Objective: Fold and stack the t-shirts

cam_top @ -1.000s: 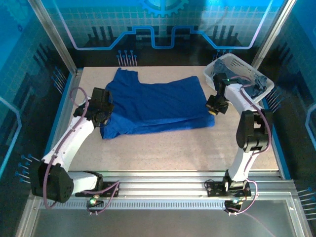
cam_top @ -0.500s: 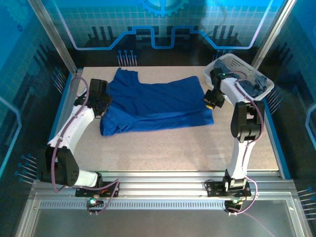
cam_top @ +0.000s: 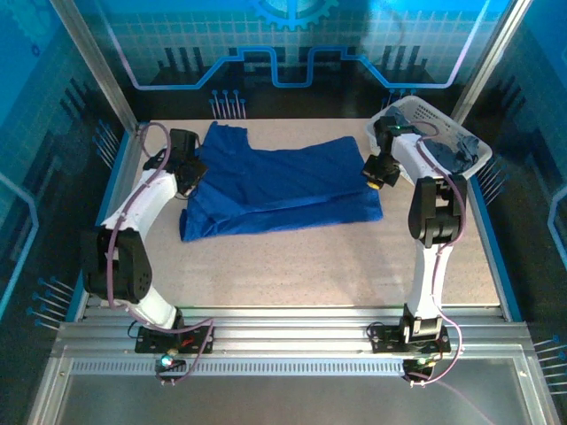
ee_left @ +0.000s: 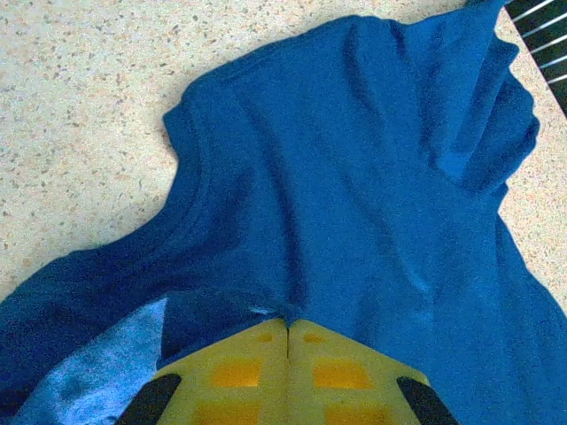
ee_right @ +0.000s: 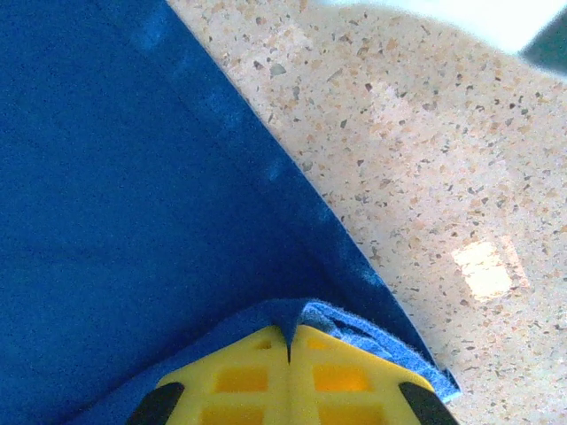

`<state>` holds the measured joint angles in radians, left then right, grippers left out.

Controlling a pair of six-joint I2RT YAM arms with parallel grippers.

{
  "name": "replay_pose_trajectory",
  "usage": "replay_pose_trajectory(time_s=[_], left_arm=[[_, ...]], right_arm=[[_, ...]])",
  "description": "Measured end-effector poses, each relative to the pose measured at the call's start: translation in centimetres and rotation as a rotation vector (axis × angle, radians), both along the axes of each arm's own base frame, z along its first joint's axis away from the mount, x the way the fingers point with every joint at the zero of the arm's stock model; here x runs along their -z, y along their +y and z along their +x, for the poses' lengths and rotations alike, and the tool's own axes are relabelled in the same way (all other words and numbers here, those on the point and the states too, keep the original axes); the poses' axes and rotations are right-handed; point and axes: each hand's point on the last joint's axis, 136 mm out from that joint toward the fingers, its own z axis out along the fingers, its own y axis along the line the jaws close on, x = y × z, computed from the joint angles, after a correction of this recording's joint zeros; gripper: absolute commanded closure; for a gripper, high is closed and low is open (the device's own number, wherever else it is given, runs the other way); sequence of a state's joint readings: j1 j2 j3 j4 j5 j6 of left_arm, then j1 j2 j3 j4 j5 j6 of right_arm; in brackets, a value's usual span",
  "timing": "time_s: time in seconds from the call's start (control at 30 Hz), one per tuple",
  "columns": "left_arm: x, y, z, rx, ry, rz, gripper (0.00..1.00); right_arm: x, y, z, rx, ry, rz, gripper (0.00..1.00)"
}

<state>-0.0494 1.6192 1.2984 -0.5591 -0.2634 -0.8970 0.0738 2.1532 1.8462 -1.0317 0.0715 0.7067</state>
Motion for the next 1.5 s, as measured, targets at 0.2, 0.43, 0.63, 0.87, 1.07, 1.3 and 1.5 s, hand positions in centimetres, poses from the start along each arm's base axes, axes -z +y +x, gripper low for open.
replay_pose_trajectory(time_s=[0.2, 0.43, 0.63, 0.87, 1.07, 1.3, 1.5], left_arm=[[-0.8, 0.3, 1.7, 0.017, -0.019, 0.018, 1.00], [-0.8, 0.8, 2.4, 0.011, -0.020, 0.022, 1.00], [-0.6, 1.1, 2.8, 0.005, -0.016, 0.023, 1.00], [1.0, 1.5, 3.5, 0.025, 0.029, 0.016, 0.45], [1.3, 2.3, -0.1, 0.000, 0.093, -0.003, 0.45], [6.1, 2.7, -10.7, -0.095, 0.260, -0.136, 0.45], [9.9, 3.7, -13.2, -0.138, 0.359, -0.249, 0.46]], right_arm=[[-0.3, 0.0, 0.4, 0.001, -0.004, -0.004, 1.00], [-0.1, 0.0, 1.4, 0.004, -0.010, -0.006, 1.00], [0.0, 0.4, 2.3, 0.002, -0.017, 0.002, 1.00], [0.5, 0.9, 3.2, -0.009, -0.025, 0.006, 0.52], [0.2, 0.5, 0.0, -0.018, -0.012, 0.001, 0.43], [-0.1, 0.1, -7.9, -0.021, 0.022, 0.039, 0.41], [3.2, -0.6, -11.6, 0.009, 0.099, 0.117, 0.44]])
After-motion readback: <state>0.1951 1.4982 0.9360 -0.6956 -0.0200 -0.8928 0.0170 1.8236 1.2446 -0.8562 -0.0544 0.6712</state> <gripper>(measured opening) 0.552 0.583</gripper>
